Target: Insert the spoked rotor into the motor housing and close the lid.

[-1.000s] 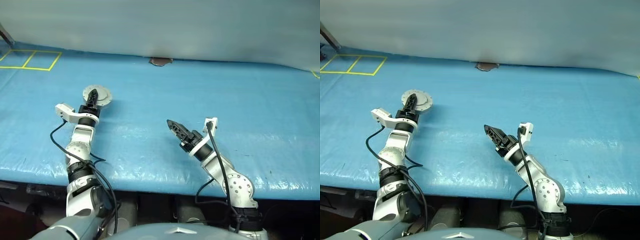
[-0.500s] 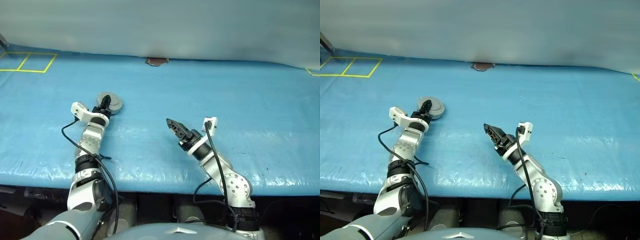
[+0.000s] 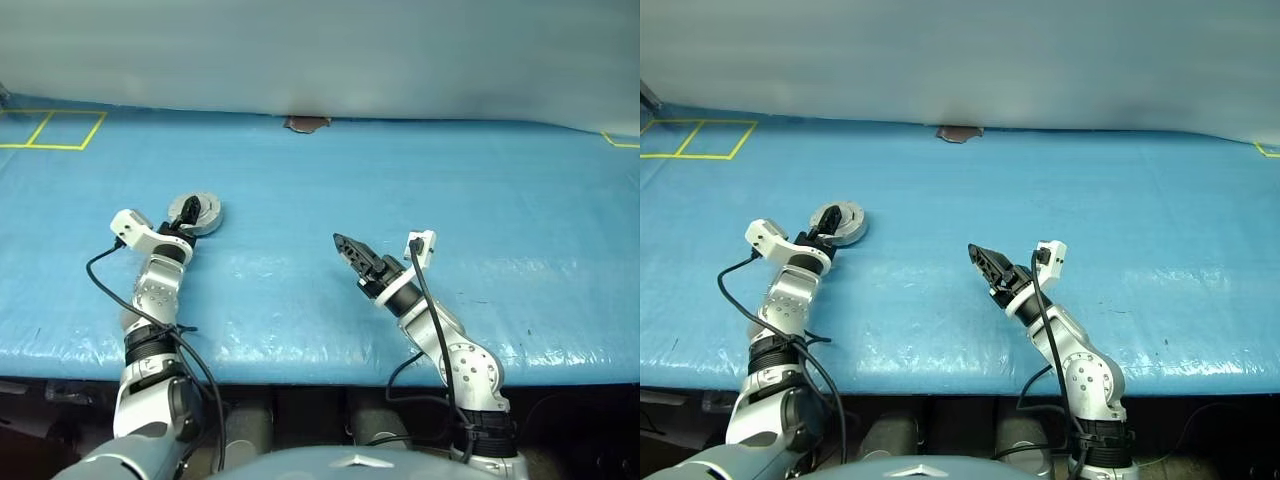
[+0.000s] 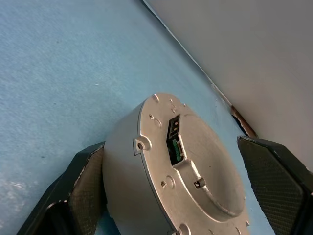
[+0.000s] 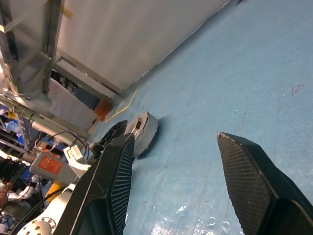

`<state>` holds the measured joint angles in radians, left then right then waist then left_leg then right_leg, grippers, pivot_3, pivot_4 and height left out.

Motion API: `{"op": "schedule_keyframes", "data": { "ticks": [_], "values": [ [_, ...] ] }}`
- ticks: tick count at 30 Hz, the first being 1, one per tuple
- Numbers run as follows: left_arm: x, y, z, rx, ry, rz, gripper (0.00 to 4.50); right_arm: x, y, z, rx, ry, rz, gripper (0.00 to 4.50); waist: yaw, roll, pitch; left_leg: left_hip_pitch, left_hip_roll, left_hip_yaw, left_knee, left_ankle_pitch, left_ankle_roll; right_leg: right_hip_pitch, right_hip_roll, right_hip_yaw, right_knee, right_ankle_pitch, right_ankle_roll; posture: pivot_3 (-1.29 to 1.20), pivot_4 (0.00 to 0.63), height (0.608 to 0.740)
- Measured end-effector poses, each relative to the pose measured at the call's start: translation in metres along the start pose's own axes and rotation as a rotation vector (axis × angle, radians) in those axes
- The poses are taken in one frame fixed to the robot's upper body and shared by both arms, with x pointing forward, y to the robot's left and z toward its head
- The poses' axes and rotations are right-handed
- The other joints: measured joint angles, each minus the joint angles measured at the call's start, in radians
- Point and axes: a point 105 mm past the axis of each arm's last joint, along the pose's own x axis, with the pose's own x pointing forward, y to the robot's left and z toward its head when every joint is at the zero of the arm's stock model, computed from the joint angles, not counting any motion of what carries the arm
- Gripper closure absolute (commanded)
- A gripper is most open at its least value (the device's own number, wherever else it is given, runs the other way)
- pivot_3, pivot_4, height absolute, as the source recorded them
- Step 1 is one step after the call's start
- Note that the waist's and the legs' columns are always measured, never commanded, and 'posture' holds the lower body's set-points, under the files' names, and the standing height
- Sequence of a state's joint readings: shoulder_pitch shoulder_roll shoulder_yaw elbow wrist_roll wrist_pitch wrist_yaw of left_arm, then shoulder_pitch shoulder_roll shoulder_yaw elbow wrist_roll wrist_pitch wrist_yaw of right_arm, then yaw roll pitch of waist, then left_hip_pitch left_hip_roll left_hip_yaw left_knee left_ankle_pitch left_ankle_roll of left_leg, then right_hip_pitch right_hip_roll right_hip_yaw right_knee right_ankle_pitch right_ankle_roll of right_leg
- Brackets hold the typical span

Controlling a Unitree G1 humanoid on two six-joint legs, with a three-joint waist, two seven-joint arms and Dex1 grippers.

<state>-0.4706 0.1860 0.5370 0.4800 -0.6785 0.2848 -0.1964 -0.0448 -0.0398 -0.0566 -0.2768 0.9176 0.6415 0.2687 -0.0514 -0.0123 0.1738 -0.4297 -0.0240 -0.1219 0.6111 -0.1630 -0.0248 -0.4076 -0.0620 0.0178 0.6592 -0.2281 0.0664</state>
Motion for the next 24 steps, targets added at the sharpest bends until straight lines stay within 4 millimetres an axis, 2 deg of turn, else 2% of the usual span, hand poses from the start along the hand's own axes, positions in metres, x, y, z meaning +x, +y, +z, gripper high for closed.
{"op": "schedule_keyframes", "data": {
  "ticks": [5, 8, 11, 14, 18, 21, 23, 24],
  "values": [
    [-0.004, 0.011, 0.015, 0.071, -0.034, 0.039, 0.03, 0.002, -0.001, 0.001, -0.001, 0.002, -0.004, 1.66, 0.006, 0.0, 0.0, -0.001, 0.0, 0.0, 0.0, 0.0, 0.0, 0.0, 0.0, 0.0, 0.0, 0.0, 0.0, 0.0, 0.15, 0.74],
    [-0.005, 0.007, 0.026, 0.1, -0.072, 0.022, 0.03, 0.002, -0.002, 0.0, -0.001, 0.006, -0.007, 1.66, 0.014, 0.0, 0.0, -0.001, 0.0, 0.0, 0.0, 0.0, 0.0, 0.0, 0.0, 0.0, 0.0, 0.0, 0.0, 0.0, 0.15, 0.74],
    [-0.009, -0.012, 0.041, 0.115, -0.135, -0.089, 0.03, 0.002, 0.0, 0.001, -0.022, 0.0, 0.015, 1.66, 0.017, 0.0, 0.0, -0.001, 0.0, 0.0, 0.0, 0.0, 0.0, 0.0, 0.0, 0.0, -0.001, 0.0, 0.0, 0.0, 0.15, 0.74],
    [-0.022, -0.053, 0.049, 0.122, -0.176, -0.353, 0.03, -0.002, 0.007, 0.007, -0.153, -0.035, 0.071, 1.66, 0.018, 0.0, 0.0, -0.002, -0.001, 0.001, 0.0, 0.0, 0.0, 0.0, -0.001, 0.0, -0.002, 0.0, 0.0, 0.0, 0.15, 0.74],
    [-0.045, -0.117, 0.031, 0.233, -0.124, -0.728, 0.03, -0.013, 0.014, 0.011, -0.424, -0.008, 0.146, 1.66, 0.019, 0.0, 0.0, -0.001, -0.001, 0.001, 0.0, 0.0, 0.0, 0.001, -0.001, 0.0, -0.003, 0.0, 0.0, 0.0, 0.15, 0.74],
    [-0.057, -0.142, 0.009, 0.332, 0.004, -0.904, 0.03, -0.024, 0.002, 0.01, -0.541, 0.09, 0.117, 1.66, 0.016, 0.0, 0.0, -0.001, 0.0, 0.002, 0.001, 0.0, 0.0, 0.0, -0.001, 0.001, -0.002, 0.0, -0.001, 0.0, 0.15, 0.74],
    [-0.067, -0.147, -0.013, 0.462, 0.13, -0.985, 0.03, -0.033, -0.008, 0.014, -0.573, 0.135, 0.09, 1.66, 0.015, 0.0, 0.0, 0.0, 0.0, 0.002, 0.0, 0.0, 0.0, 0.0, -0.001, 0.001, -0.001, -0.001, -0.002, 0.0, 0.15, 0.74],
    [-0.073, -0.145, -0.032, 0.556, 0.224, -1.027, 0.03, -0.037, -0.011, 0.02, -0.594, 0.144, 0.078, 1.66, 0.015, 0.0, 0.0, 0.0, 0.0, 0.003, 0.0, 0.0, 0.0, 0.0, -0.001, 0.002, -0.001, -0.001, -0.002, 0.0, 0.15, 0.74]
  ]
}}
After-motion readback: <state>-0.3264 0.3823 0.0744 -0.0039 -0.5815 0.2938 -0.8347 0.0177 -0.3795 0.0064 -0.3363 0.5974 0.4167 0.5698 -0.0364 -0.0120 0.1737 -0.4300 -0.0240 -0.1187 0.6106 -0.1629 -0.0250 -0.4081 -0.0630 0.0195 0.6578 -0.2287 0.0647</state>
